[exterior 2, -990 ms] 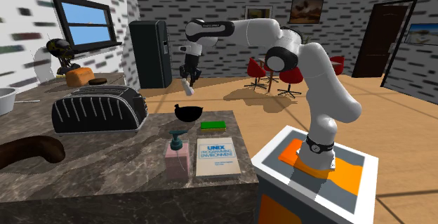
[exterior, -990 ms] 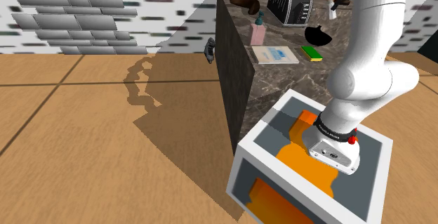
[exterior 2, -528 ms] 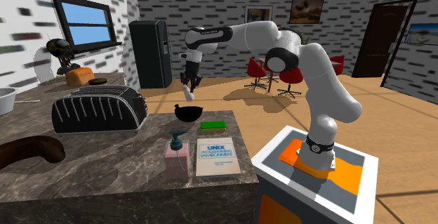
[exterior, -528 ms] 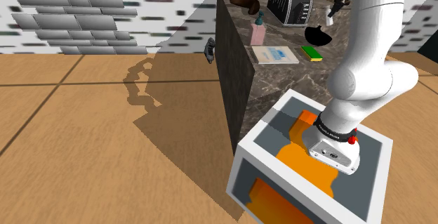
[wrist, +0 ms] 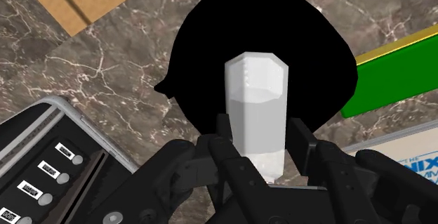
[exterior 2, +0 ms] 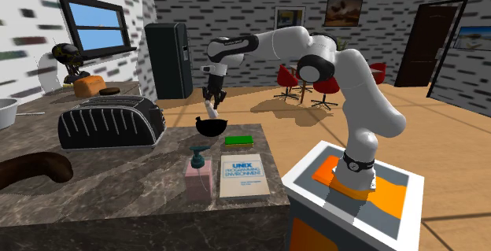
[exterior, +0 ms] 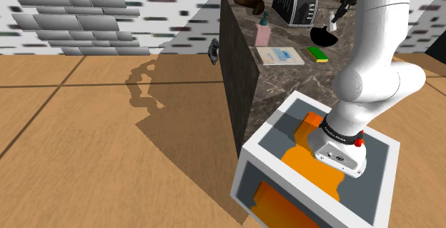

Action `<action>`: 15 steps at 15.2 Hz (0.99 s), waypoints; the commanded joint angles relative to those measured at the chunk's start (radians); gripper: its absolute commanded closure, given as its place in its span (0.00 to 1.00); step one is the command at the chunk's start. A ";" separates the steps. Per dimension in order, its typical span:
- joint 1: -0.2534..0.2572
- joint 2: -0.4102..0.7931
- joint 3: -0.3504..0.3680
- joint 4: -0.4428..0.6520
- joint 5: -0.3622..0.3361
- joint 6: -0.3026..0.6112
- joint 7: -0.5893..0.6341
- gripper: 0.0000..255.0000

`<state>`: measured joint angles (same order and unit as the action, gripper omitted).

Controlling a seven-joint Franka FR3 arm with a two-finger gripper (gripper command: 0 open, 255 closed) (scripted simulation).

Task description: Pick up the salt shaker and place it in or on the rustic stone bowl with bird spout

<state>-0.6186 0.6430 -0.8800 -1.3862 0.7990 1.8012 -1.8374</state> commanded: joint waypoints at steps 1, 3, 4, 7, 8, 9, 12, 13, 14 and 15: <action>0.001 0.000 0.000 -0.002 0.000 0.002 -0.001 1.00; 0.001 0.000 0.000 -0.002 0.000 0.002 -0.001 1.00; 0.001 0.000 0.000 -0.002 0.000 0.002 -0.001 1.00; 0.001 0.000 0.000 -0.002 0.000 0.002 -0.001 0.00; 0.001 0.000 0.000 -0.002 0.000 0.002 -0.001 0.00; 0.001 0.000 0.000 -0.002 0.000 0.002 -0.001 0.00; -0.012 -0.019 -0.012 0.034 -0.017 -0.046 0.012 0.00; -0.020 -0.027 -0.017 0.056 -0.024 -0.072 0.018 0.00; -0.027 -0.033 -0.020 0.074 -0.030 -0.093 0.024 0.00; -0.027 -0.033 -0.020 0.074 -0.030 -0.093 0.023 0.00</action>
<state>-0.6422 0.6131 -0.8985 -1.3239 0.7730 1.7217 -1.8183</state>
